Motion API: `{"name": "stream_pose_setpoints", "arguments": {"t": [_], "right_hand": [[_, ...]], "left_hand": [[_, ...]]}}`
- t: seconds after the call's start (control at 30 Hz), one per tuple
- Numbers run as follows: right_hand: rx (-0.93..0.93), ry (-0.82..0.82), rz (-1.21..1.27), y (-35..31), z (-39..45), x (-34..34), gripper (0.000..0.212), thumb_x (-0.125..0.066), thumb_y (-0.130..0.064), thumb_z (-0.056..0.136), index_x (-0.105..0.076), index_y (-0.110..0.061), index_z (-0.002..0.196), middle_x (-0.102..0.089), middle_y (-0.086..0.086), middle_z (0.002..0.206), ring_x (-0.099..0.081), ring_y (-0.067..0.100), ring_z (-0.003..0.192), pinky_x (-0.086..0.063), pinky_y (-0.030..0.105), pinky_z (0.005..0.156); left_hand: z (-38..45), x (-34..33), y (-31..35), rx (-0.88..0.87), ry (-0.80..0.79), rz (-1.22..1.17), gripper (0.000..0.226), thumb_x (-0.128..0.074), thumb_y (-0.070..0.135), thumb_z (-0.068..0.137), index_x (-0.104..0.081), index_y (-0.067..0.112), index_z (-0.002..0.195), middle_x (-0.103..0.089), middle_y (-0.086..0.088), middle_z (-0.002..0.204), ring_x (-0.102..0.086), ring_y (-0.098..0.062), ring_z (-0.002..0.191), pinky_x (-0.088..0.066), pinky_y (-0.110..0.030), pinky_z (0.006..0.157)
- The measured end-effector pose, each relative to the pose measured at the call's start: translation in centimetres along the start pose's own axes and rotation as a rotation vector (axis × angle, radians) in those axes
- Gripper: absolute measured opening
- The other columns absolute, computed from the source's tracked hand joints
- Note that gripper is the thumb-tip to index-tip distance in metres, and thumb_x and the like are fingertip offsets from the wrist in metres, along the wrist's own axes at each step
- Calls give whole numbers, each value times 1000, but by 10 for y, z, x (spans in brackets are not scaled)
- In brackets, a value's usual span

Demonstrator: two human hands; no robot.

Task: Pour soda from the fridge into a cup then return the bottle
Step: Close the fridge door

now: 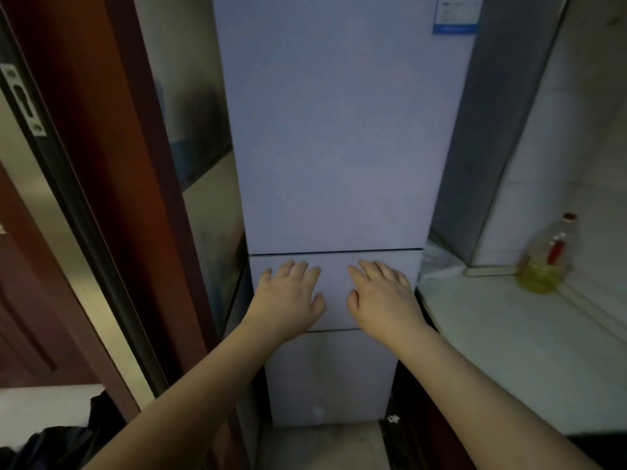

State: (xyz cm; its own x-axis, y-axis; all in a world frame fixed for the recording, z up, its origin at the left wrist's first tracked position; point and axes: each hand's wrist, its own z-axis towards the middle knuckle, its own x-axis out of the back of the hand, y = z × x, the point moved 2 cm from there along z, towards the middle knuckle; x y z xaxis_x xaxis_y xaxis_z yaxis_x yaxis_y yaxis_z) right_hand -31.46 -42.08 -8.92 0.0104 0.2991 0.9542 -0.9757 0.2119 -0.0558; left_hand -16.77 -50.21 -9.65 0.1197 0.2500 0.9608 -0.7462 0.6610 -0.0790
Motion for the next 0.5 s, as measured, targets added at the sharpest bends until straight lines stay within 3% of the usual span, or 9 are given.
{"name": "stream_pose_setpoints", "arguments": {"t": [0.07,0.3,0.5], "right_hand": [[-18,13,-17,9,-17,9,52,-36,-31,96,-33,-19,147,-32,3,153,-27,23,139,-21,39,112],[-119,29,-57,50,-83,36,53,-34,-34,97,-28,-23,148,-29,0,154,-25,21,140,-20,38,113],[-209,28,-105,99,-167,57,50,-35,-34,96,-35,-22,144,-37,0,148,-30,22,136,-24,39,110]], "left_hand": [[-6,6,15,-18,1,8,61,-21,48,95,-28,22,150,-32,0,155,-27,-20,143,-28,-49,112],[-27,25,91,-161,-26,-59,61,-31,49,98,-23,22,152,-25,0,158,-21,-20,145,-23,-48,114],[-58,36,174,-255,-46,-85,60,-30,48,99,-21,23,152,-24,0,158,-19,-21,146,-23,-48,115]]}}
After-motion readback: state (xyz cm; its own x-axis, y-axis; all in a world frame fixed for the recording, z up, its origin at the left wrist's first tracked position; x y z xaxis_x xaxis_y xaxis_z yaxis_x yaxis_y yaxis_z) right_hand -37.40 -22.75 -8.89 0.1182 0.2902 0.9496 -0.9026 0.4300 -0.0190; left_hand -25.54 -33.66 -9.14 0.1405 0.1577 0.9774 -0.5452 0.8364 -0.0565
